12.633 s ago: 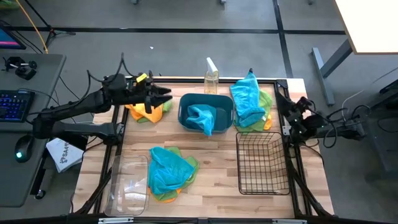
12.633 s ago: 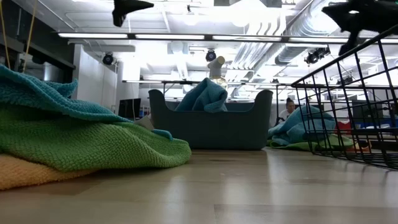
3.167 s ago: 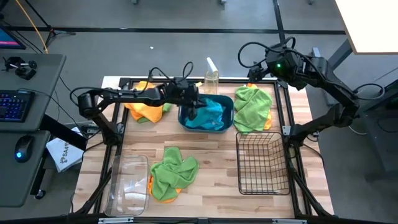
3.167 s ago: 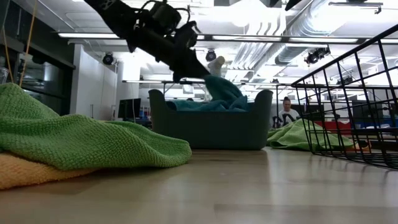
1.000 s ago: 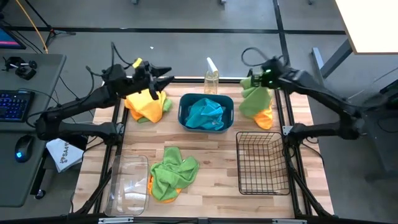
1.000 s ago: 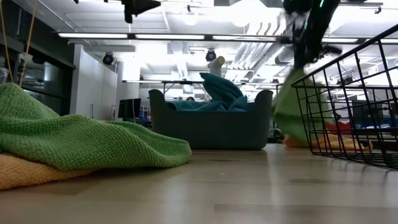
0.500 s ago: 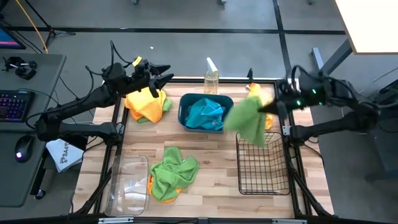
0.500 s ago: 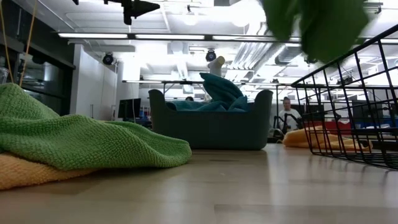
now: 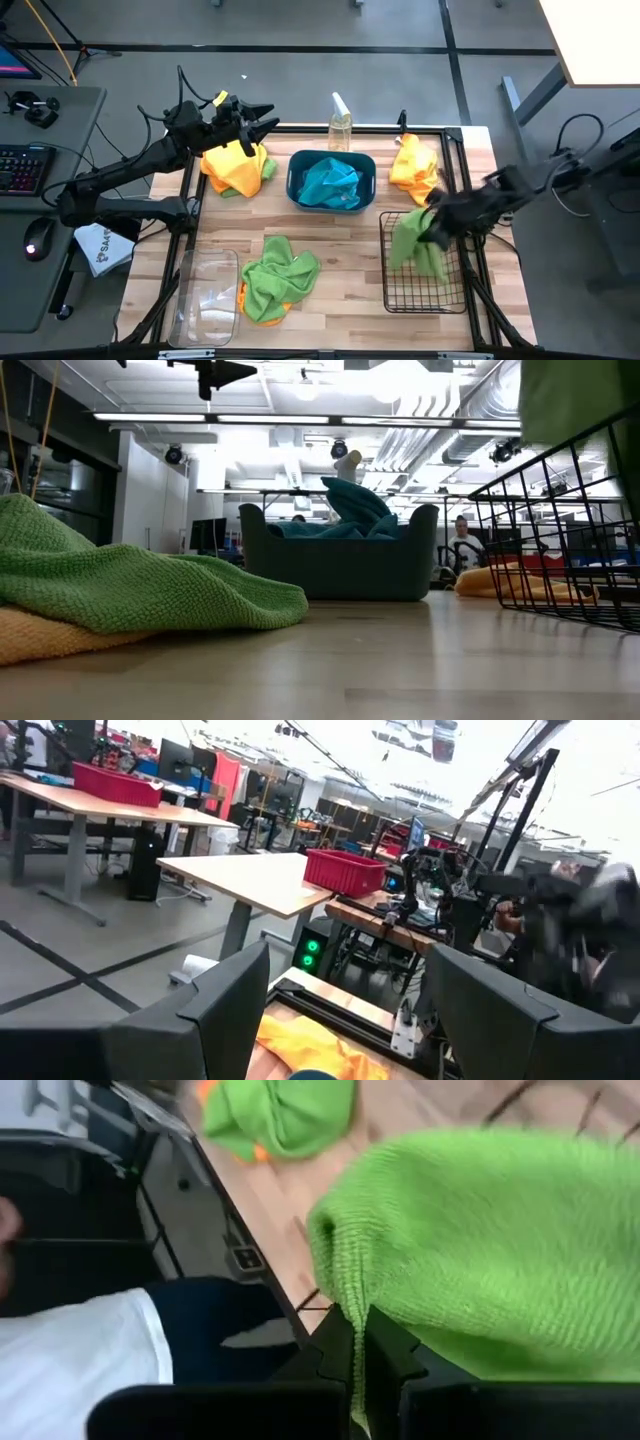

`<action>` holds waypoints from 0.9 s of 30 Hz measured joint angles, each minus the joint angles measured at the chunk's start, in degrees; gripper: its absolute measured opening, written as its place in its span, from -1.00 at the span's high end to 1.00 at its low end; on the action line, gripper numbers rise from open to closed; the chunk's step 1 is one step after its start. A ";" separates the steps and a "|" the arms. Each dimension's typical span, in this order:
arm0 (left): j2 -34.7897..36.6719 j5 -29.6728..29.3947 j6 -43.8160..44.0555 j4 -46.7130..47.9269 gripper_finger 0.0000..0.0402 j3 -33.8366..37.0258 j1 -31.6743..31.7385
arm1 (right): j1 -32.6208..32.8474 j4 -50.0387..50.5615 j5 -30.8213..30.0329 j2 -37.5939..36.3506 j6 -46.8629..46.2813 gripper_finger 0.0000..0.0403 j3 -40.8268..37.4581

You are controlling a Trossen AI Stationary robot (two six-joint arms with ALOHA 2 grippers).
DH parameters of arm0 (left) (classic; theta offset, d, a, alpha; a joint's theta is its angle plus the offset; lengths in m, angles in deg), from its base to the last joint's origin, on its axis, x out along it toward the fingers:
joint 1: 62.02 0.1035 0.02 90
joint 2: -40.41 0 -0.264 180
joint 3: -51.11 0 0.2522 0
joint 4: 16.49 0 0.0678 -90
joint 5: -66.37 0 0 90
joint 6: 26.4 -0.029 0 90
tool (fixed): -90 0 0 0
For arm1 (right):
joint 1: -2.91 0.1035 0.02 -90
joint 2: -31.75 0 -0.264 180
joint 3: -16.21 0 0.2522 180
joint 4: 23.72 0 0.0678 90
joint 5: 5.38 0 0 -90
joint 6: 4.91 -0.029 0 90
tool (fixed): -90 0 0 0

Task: Sort microfiber towel by color & place in baskets
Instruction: Put the top right green towel into the black wire basket, then put the top left orange towel into the transparent bin

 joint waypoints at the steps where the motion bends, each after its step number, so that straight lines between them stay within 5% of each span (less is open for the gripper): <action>1: 0.00 -0.28 0.00 0.00 -0.28 0.00 0.00 | 0.29 -2.92 1.43 0.00 -1.03 1.00 -3.01; 9: 0.00 -1.82 -0.46 -0.10 -0.28 0.00 0.00 | 2.45 -9.14 15.40 0.13 -13.18 1.00 -20.75; 16: 0.00 -1.15 -0.47 0.77 -0.28 0.00 0.00 | 2.29 -9.83 12.56 0.13 -16.35 0.93 -21.25; 27: 0.02 -1.10 -0.50 5.99 -0.28 0.00 0.00 | 1.54 -7.34 20.05 0.21 -12.04 -0.06 -12.12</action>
